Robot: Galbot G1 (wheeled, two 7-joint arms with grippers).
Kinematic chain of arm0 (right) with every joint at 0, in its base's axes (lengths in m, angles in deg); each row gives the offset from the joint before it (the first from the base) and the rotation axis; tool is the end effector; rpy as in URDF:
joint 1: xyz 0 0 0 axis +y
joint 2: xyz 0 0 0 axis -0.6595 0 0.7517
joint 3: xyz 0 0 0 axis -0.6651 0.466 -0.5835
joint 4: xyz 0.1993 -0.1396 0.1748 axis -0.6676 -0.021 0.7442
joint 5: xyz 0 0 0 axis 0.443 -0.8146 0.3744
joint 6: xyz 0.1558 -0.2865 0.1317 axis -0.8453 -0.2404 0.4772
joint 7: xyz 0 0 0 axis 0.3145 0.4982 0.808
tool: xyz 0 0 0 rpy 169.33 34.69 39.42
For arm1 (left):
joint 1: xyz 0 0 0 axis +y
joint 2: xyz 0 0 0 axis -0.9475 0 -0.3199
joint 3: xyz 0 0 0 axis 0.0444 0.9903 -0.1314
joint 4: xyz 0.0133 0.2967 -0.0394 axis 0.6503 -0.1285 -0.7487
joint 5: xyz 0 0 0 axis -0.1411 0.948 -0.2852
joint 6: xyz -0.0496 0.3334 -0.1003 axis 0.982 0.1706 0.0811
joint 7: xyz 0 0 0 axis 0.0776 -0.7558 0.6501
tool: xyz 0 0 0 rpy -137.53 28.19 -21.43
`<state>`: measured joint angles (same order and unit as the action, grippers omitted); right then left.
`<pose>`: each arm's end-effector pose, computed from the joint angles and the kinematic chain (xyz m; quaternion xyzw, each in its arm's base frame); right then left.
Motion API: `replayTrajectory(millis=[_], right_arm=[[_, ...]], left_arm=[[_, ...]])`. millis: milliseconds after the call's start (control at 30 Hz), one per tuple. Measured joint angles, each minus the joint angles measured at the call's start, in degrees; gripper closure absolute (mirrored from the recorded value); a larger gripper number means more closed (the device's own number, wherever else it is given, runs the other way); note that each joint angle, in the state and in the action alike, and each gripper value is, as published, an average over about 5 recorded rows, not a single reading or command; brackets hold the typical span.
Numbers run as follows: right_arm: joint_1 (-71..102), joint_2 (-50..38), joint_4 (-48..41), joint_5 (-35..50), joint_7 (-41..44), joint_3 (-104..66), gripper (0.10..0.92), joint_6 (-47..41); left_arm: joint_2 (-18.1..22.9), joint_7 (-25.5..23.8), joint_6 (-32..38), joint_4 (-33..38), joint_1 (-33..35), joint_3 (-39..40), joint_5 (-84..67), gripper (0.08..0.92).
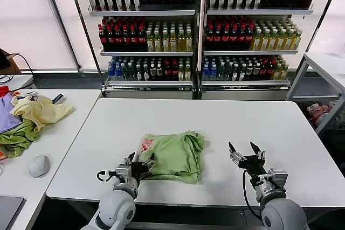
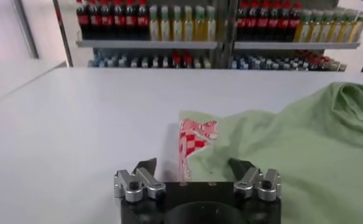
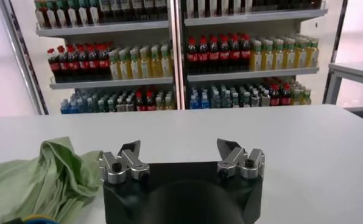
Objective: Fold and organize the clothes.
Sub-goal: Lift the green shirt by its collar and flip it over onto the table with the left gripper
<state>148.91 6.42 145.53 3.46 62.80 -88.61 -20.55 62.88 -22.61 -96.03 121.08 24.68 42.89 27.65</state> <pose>0.2570 -0.0473 -0.2093 0.0471 -0.9911 -0.0272 0.1214 0.2891 -0.0481 -0.2566 -0.0488 -0.9673 0.0088 0.2486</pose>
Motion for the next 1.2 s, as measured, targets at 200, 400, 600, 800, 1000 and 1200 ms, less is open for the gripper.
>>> replayTrajectory(millis=[200,400,600,800,1000,1200], right_arm=[[0.11,0.08,0.37,-0.08,-0.03,0.19,0.203,-0.02],[0.54,0.11,0.76,-0.16,-0.02,0.08,0.203,0.03],[1.22,-0.06,1.35,-0.15,0.0,-0.38,0.203,0.15],[1.62,-0.26,1.71,-0.05,0.01,-0.77,0.203,0.29],[1.61,-0.35,1.82,0.2,0.04,-0.85,0.203,0.44],[0.95,-0.36,1.74,0.64,0.11,-0.39,0.203,0.57]], left_arm=[[0.15,-0.14,-0.99,-0.46,-0.47,-1.38,-6.38,0.424],[0.59,-1.03,-1.41,-0.88,-0.92,-3.31,-14.29,0.597],[1.27,-1.39,-1.22,-0.92,-0.5,-5.44,-21.99,0.771],[1.63,-1.5,-0.92,-0.14,0.06,-8.22,-29.03,0.877],[1.0,-1.77,-1.04,1.89,0.71,-13.25,-35.92,0.878],[-1.62,-1.85,-1.91,3.55,0.91,-20.85,-42.72,0.878]])
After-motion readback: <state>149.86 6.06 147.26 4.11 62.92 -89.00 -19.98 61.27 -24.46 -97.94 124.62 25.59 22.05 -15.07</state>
